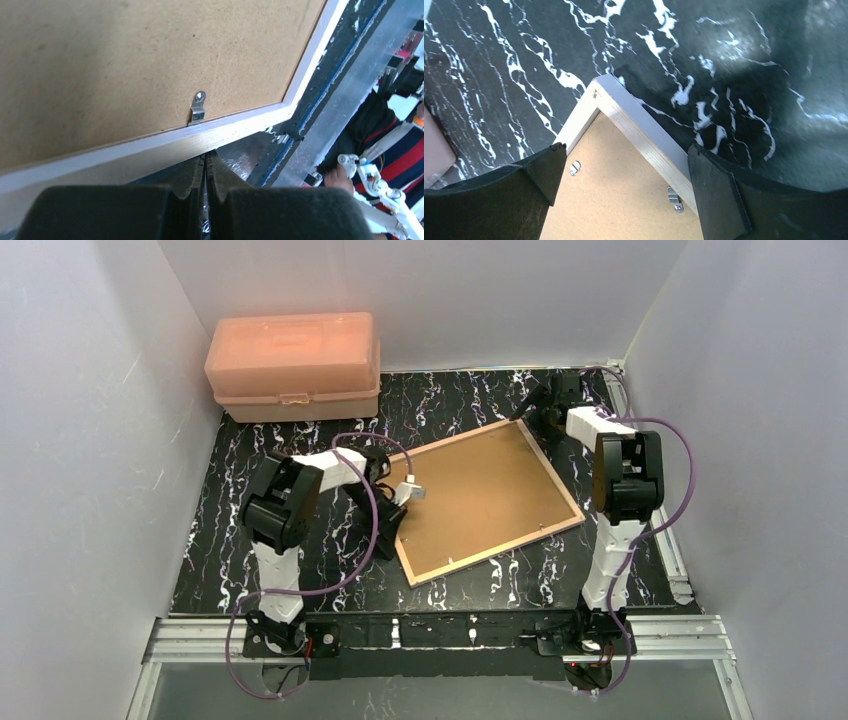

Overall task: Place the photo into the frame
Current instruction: Adjust the photo frame at the center of the board.

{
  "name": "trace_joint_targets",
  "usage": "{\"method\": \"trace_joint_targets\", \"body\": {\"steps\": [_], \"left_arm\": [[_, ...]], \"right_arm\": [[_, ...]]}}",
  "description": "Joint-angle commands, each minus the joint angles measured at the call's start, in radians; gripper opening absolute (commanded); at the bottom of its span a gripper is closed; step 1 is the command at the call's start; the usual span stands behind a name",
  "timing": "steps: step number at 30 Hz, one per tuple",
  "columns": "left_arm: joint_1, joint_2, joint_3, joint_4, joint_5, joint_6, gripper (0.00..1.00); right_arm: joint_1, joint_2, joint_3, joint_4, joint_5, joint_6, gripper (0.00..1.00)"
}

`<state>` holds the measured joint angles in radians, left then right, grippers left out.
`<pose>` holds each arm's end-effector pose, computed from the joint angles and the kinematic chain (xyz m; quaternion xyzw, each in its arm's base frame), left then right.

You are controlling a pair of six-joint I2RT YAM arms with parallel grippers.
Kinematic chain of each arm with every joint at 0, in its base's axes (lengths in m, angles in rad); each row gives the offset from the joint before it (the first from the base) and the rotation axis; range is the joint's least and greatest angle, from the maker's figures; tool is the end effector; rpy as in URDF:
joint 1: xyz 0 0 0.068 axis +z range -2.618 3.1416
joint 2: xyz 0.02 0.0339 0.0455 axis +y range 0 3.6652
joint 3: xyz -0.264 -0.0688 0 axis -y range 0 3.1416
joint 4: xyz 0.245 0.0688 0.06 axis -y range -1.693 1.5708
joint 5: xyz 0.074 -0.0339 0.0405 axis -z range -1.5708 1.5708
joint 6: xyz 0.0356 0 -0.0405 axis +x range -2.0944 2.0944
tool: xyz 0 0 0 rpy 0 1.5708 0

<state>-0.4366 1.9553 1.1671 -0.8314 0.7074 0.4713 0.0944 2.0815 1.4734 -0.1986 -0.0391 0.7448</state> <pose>0.2887 -0.1603 0.1259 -0.4037 -0.8465 0.3466 0.0169 0.4580 0.0448 0.1740 0.2895 0.8814 0.1684 0.3330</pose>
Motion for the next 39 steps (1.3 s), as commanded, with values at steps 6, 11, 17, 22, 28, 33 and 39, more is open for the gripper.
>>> {"method": "trace_joint_targets", "body": {"steps": [6, 11, 17, 22, 28, 33, 39], "left_arm": [[-0.138, 0.067, 0.083, 0.007, 0.046, -0.018, 0.0], [-0.128, 0.015, 0.151, -0.133, 0.096, -0.003, 0.09], [0.052, -0.057, 0.361, -0.44, 0.055, 0.134, 0.27], [0.194, 0.063, 0.583, -0.416, -0.103, 0.144, 0.28], [0.223, 0.186, 0.694, -0.235, -0.238, 0.125, 0.29], [0.223, 0.278, 0.782, -0.203, -0.227, 0.104, 0.31], [0.216, 0.312, 0.789, -0.171, -0.169, 0.083, 0.32]], "right_arm": [[0.045, 0.111, 0.137, -0.023, -0.158, 0.043, 0.99], [0.048, 0.107, 0.236, -0.092, -0.106, 0.006, 0.99], [0.036, -0.022, 0.285, -0.256, 0.151, -0.033, 0.99], [0.02, -0.223, 0.061, -0.271, 0.237, 0.011, 0.99], [0.008, -0.467, -0.232, -0.295, 0.222, 0.039, 0.99], [0.007, -0.634, -0.432, -0.297, 0.13, 0.07, 0.99], [0.008, -0.713, -0.574, -0.303, 0.048, 0.088, 0.99]]}}
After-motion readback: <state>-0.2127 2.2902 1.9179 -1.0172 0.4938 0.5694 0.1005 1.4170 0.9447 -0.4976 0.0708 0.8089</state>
